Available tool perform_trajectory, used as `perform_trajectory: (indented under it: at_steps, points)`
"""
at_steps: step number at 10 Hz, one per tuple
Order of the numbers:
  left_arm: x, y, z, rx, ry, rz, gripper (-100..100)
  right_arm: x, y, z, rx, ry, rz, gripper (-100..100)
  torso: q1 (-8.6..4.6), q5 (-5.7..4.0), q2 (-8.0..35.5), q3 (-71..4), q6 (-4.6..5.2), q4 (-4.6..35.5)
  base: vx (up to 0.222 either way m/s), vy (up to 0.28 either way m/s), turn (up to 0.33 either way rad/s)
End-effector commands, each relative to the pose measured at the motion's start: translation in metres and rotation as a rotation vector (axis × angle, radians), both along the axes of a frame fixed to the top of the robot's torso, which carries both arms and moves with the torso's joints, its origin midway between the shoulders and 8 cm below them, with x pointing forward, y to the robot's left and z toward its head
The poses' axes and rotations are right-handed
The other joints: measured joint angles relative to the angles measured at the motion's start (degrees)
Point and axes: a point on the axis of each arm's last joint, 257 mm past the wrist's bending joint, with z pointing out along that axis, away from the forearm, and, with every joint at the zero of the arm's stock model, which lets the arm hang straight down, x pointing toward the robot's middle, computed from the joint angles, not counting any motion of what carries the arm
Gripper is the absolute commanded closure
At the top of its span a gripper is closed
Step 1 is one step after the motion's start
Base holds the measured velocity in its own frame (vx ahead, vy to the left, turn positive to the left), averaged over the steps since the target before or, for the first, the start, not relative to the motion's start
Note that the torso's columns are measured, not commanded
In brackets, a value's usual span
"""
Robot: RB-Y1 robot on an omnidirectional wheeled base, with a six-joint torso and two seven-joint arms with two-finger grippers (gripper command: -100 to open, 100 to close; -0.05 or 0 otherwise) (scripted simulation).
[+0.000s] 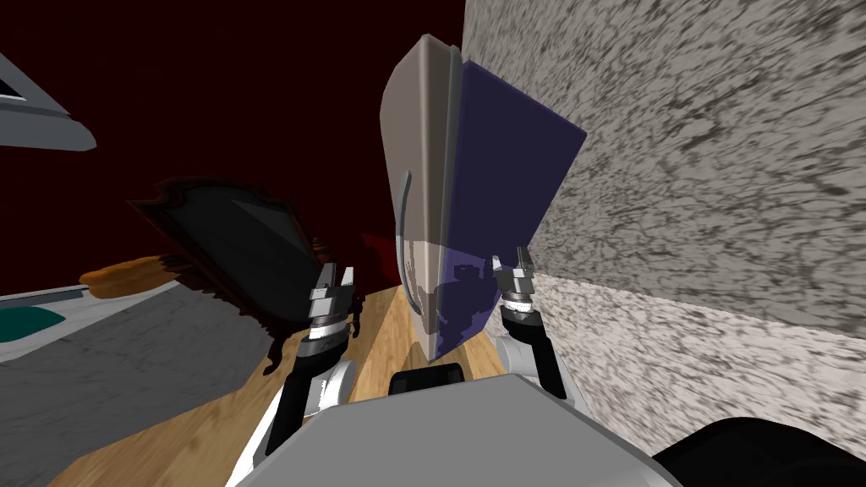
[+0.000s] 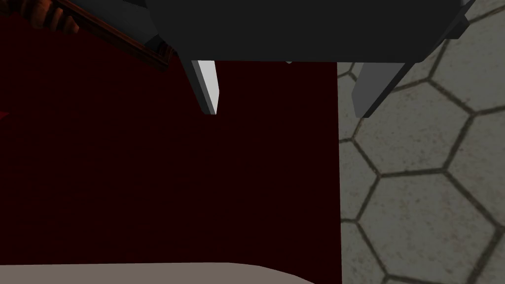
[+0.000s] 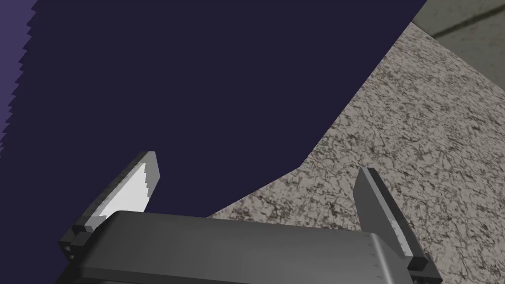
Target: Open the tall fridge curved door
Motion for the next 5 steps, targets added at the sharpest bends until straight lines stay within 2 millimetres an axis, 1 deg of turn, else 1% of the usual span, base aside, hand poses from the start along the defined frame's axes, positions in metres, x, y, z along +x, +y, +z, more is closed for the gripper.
perform_trajectory:
  at_steps: [1,5]
  points:
    - [0.0,0.0,0.0,0.0,0.0,0.0,0,0.0,0.0,0.0,0.0,0.0,0.0,0,0.0,0.0,2.3,-4.7,0.0,2.3,0.0,0.0,0.0]
    - [0.0,0.0,0.0001,0.0,0.0,0.0,0,-0.0001,0.0,0.0001,0.0,0.0,0.0,0,0.0,0.0,18.5,-36.9,0.0,18.5,0.0,0.0,0.0]
